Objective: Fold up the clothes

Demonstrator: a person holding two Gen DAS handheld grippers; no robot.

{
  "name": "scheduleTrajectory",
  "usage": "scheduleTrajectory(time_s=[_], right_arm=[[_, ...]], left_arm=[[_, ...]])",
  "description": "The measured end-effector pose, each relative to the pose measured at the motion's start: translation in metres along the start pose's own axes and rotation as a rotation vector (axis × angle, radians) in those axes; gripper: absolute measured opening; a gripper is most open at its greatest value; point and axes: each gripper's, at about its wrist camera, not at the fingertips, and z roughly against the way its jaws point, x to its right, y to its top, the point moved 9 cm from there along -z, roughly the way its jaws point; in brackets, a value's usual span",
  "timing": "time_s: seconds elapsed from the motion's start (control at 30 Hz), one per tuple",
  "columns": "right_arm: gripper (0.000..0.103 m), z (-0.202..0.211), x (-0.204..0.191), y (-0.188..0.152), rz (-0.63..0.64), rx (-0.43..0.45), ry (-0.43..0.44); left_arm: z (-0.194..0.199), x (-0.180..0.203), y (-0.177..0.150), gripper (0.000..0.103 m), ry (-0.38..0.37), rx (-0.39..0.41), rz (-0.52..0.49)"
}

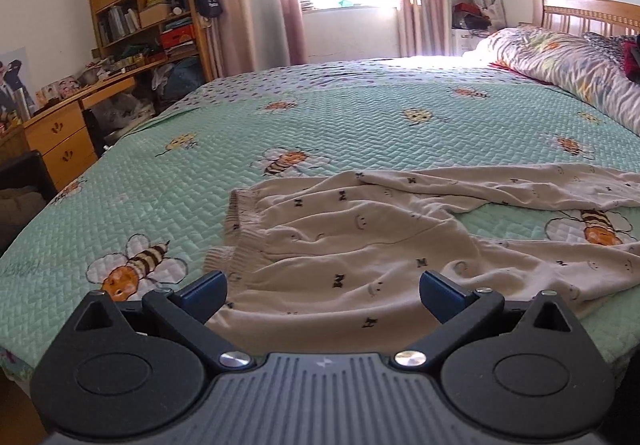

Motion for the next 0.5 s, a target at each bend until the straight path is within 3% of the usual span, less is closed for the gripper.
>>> scheduleTrajectory(time_s=[0.13, 0.2, 0.5], right_arm=[[0.075, 0.001, -0.003, -0.001, 0.008, 0.005, 0.000], [0.075, -0.001, -0.003, -0.002, 0.004, -0.006, -0.004], [0.075, -0.003, -0.012, -0.005, 0.045, -0.025, -0.025]], left_arm=[[-0.006, -0.037, -0.020, 0.102, 0.011, -0.059, 0.146], [-0.012, -0.052, -0.031, 0.102, -0.022, -0.096, 0.249], [-0.055, -0.091, -0.059, 0.102, -0.295, -0.202, 0.906]])
